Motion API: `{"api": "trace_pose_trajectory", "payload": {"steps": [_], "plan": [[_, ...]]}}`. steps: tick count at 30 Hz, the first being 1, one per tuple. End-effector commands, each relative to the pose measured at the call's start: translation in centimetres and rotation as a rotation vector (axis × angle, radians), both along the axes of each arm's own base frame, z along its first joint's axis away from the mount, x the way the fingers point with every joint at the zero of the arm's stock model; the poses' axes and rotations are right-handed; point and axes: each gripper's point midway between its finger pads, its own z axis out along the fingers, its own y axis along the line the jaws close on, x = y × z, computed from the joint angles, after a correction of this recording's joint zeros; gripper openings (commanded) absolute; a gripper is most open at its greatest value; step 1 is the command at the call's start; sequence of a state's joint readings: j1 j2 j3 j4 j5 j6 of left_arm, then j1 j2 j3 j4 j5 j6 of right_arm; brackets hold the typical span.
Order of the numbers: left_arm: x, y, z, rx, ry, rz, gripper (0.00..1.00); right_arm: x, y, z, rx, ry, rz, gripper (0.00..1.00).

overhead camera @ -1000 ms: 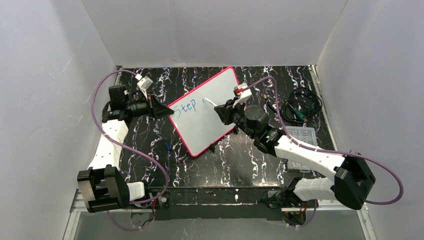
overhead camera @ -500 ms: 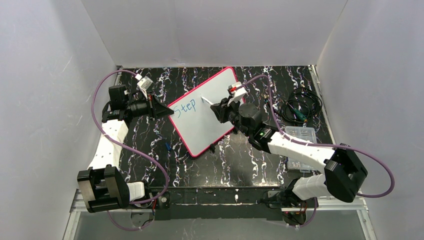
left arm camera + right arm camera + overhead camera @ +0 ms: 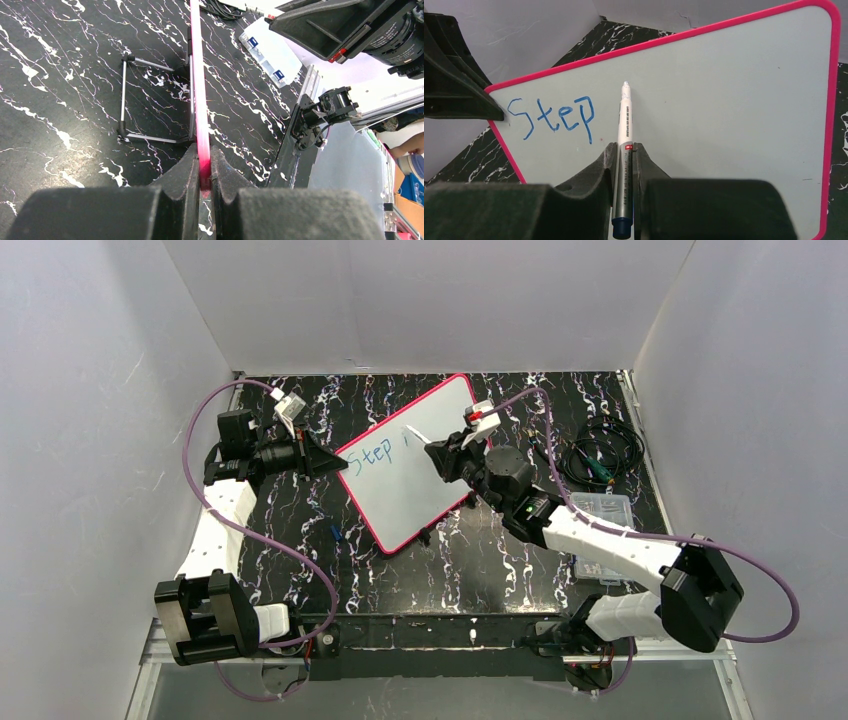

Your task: Write a sentence on the whiteboard

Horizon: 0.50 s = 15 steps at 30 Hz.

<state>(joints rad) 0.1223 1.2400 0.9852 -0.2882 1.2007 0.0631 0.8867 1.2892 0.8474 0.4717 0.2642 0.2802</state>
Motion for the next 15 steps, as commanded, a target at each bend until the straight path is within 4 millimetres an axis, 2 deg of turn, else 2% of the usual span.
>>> {"api": "trace_pose_trajectory", "payload": {"steps": [1,15], "plan": [[-1.5,-1.1,0.6,-0.03,0.0,-0.079,0.0,0.4,-0.2,1.6,0.023,-0.042,-0.028,0.01],[-1.5,-1.1,0.7,-0.03,-0.001,-0.079,0.0,0.3,0.3,-1.0,-0.021,0.016,-0.009,0.01]]}}
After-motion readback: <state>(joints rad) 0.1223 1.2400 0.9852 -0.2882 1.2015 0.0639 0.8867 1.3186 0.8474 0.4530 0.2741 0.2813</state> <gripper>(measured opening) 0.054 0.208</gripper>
